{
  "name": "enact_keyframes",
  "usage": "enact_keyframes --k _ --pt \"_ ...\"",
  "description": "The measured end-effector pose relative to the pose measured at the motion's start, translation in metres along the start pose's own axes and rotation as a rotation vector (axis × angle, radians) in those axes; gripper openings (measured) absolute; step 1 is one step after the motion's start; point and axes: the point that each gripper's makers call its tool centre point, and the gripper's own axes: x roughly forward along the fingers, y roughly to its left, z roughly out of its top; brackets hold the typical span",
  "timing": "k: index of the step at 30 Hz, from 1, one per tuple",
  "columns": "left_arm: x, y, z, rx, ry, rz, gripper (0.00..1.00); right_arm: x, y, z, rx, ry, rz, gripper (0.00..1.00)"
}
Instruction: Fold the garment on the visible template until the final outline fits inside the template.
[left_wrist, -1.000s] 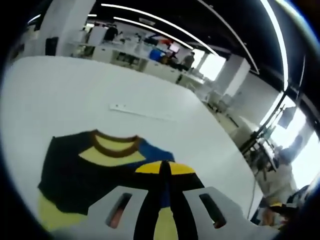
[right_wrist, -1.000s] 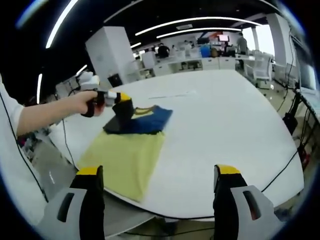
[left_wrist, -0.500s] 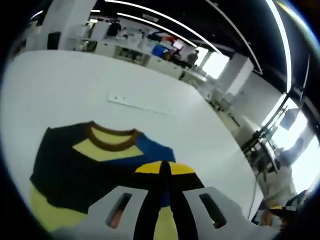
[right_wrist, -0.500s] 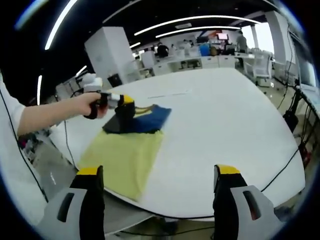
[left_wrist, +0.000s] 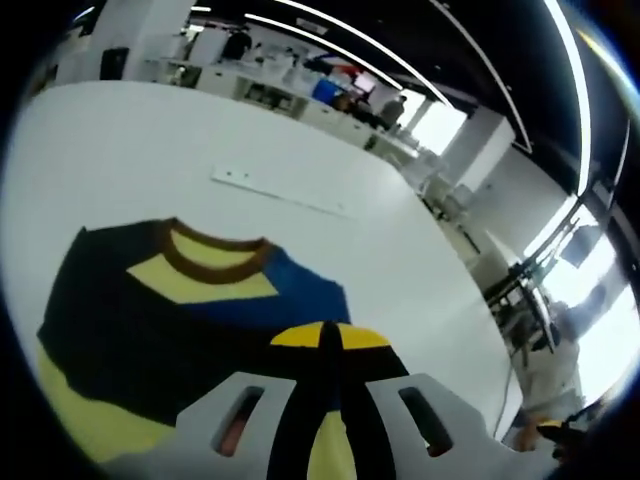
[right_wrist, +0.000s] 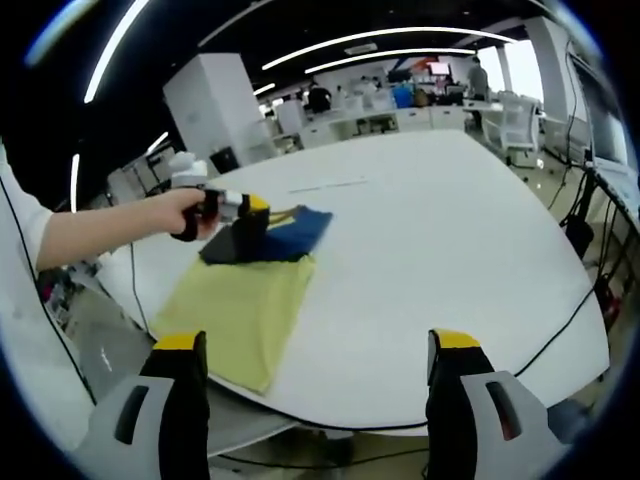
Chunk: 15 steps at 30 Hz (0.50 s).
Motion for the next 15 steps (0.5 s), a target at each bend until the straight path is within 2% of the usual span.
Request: enact_keyframes --k 15 --pt "0.017 -0.004 -0.022 -0.012 0.045 0.005 0.00 -0.001 -0.010 -0.002 0.007 0.006 -0.001 0.90"
